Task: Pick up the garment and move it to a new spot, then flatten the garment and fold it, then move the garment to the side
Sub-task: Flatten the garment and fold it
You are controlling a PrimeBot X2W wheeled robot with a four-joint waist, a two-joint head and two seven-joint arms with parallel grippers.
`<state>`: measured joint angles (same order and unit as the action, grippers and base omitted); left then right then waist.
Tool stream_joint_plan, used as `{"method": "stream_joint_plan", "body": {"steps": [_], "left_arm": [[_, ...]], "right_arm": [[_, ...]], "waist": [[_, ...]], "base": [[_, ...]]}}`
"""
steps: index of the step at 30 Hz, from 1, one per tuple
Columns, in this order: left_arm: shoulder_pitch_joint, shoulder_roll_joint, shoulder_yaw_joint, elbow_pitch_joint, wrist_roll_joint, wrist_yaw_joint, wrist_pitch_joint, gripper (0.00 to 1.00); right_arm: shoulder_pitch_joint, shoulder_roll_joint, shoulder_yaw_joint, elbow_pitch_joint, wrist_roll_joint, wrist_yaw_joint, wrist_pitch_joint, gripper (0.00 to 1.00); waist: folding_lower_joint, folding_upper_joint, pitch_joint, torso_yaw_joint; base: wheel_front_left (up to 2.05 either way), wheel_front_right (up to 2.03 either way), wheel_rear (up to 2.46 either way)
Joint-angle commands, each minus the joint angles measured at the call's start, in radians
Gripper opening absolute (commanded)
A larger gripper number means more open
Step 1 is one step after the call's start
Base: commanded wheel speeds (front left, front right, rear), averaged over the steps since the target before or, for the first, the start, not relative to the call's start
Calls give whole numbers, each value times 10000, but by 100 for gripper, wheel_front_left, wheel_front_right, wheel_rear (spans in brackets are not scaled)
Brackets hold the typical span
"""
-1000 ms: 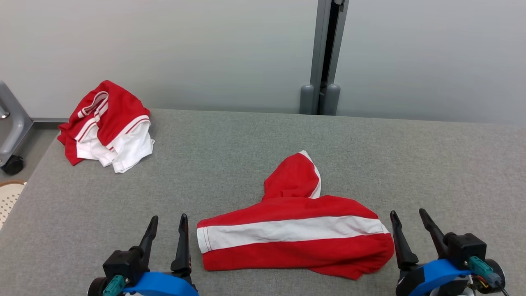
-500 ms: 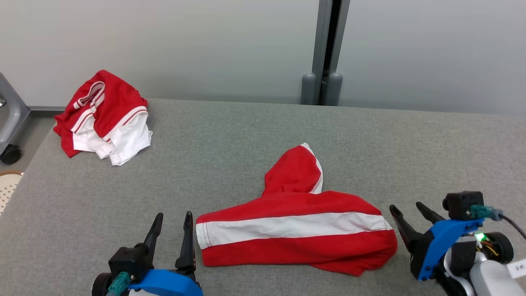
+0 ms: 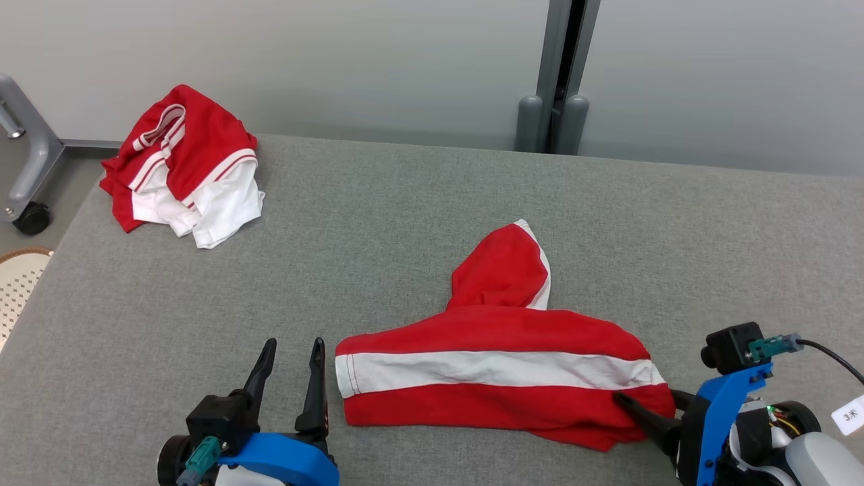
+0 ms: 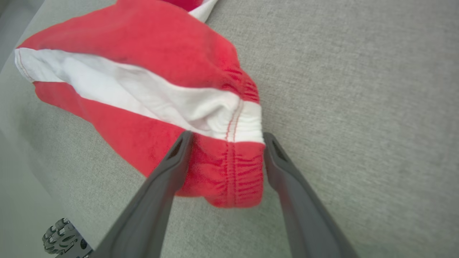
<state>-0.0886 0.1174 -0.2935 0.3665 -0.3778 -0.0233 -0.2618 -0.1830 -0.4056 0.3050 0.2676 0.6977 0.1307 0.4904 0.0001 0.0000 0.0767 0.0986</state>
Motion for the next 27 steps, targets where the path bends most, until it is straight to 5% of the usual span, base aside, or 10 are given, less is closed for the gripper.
{"method": "stream_joint_plan", "body": {"steps": [1, 23, 24, 27], "left_arm": [[-140, -37, 68, 22, 56, -33, -48, 100], [-15, -184, -1, 364, 305, -277, -47, 100], [-21, -188, -56, 436, 303, -312, -37, 100], [-66, -212, -307, 686, 239, -479, 181, 100]], "right_arm": [[-85, -108, 151, -10, 166, 1, -40, 100], [-1100, -665, 1820, -150, 2058, 1, -1876, 100], [-1133, -656, 1859, -108, 2109, 1, -1958, 55], [-1223, -602, 1928, 55, 2304, 1, -2222, 13]], "waist": [[-1, 0, 27, 36], [-1, 0, -41, 29], [-1, 0, -42, 28], [-1, 0, -27, 30]], "base": [[0, 0, 0], [0, 0, 0], [0, 0, 0], [0, 0, 0]]}}
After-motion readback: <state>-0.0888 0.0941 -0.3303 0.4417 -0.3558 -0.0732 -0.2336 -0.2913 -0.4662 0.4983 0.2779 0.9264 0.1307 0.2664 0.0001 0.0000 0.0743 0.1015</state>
